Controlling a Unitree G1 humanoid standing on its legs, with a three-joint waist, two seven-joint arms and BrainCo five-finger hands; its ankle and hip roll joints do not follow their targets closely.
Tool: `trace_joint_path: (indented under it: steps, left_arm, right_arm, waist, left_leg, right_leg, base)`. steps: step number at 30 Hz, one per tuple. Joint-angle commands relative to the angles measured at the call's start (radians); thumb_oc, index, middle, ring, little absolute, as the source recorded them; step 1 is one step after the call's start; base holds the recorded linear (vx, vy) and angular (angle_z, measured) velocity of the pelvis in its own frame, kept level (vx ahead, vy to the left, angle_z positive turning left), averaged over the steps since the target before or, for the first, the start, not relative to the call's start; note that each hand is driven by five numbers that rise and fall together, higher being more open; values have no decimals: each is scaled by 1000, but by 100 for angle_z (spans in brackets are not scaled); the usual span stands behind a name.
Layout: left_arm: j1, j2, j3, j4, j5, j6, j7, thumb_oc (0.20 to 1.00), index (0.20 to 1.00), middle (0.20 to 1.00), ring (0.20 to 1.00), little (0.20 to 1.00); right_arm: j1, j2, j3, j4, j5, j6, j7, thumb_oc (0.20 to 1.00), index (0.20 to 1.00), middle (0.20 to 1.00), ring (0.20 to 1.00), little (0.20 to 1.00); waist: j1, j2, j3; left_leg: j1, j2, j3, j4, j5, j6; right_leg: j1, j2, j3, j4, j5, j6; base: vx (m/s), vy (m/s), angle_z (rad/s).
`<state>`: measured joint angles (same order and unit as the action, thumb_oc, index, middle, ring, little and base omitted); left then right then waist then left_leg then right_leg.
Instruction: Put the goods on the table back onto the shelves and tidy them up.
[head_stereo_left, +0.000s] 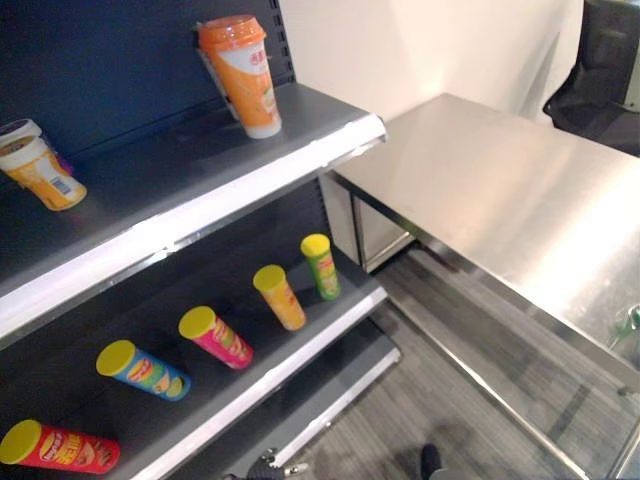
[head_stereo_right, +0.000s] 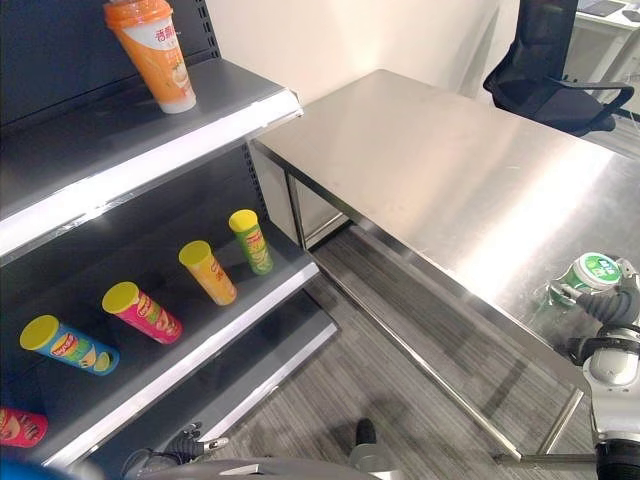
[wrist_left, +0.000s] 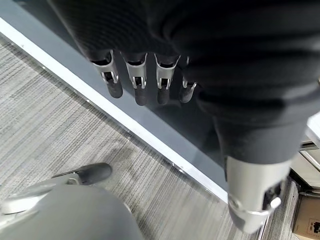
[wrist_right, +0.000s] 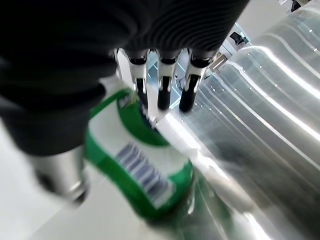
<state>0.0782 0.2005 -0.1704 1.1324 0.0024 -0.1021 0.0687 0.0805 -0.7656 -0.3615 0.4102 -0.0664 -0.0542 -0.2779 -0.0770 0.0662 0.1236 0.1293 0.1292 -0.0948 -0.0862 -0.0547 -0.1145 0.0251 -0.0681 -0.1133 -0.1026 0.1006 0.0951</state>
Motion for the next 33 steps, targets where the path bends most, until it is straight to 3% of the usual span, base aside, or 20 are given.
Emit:
trace_joint_path:
  steps: [1,11,17,23,27,28,31,33]
  left_arm:
    - [-45,66,-1,11,-30,-16,15,1000,1000,1000,1000,1000]
    - [-53,70,3,6,-32,-13,18,1000,1000,1000,1000,1000]
    - [-60,71,6,-8,-31,-12,18,1000,1000,1000,1000,1000]
    - [-55,72,5,-21,-29,-16,14,1000,1000,1000,1000,1000]
    - [-62,65,-8,-29,-46,-21,21,1000,1000,1000,1000,1000]
    - [-65,62,-13,-30,-46,-22,23,1000,1000,1000,1000,1000]
    - [-77,60,-16,-42,-48,-17,24,1000,1000,1000,1000,1000]
    - [-79,61,-11,-41,-49,-15,21,1000,1000,1000,1000,1000]
  right_arm:
    - [-49,-8,-3,5,8,-29,-30,200,200,200,200,200]
    - [-54,-23,-20,-66,-3,-40,-39,200,200,200,200,200]
    - [-40,-16,-77,-261,16,-87,-48,200,200,200,200,200]
    - [-70,-36,-107,-438,35,-151,-37,200,200,200,200,200]
    - [-142,-78,-95,-499,41,-177,-52,200,200,200,200,200]
    - [-152,-86,-98,-505,42,-179,-59,200,200,200,200,200]
    - [-163,-104,-106,-523,37,-169,-79,200,200,200,200,200]
    - [-163,-107,-107,-536,29,-157,-72,200,200,200,200,200]
  waist:
    - [22,-67,-28]
    - [22,-68,-24]
    - [15,-64,-15]
    - [27,-66,-1]
    - [55,-67,27]
    - [53,-70,33]
    - [38,-86,37]
    - [33,-89,30]
  left_leg:
    - [-22,38,117,9,20,-23]
    - [-21,59,118,8,31,-39]
    - [-37,89,105,15,54,-61]
    - [-66,121,56,34,84,-85]
    - [-127,124,9,30,135,-97]
    - [-143,125,21,35,136,-95]
    - [-184,156,206,74,141,-66]
    - [-183,172,283,97,119,-58]
  right_leg:
    - [44,-31,11,84,-203,33]
    - [48,-10,8,87,-219,25]
    - [45,21,7,97,-241,3]
    - [63,64,-9,87,-260,-26]
    - [53,73,-47,84,-270,-40]
    - [48,66,-66,96,-282,-43]
    - [37,26,-151,119,-290,-39]
    - [31,6,-188,126,-278,-31]
  base:
    - [0,0,0]
    - [-11,-20,0]
    - [-39,-90,1]
    - [-41,-140,20]
    - [-96,-54,29]
    - [-109,13,73]
    - [-80,37,135]
    - [-18,54,137]
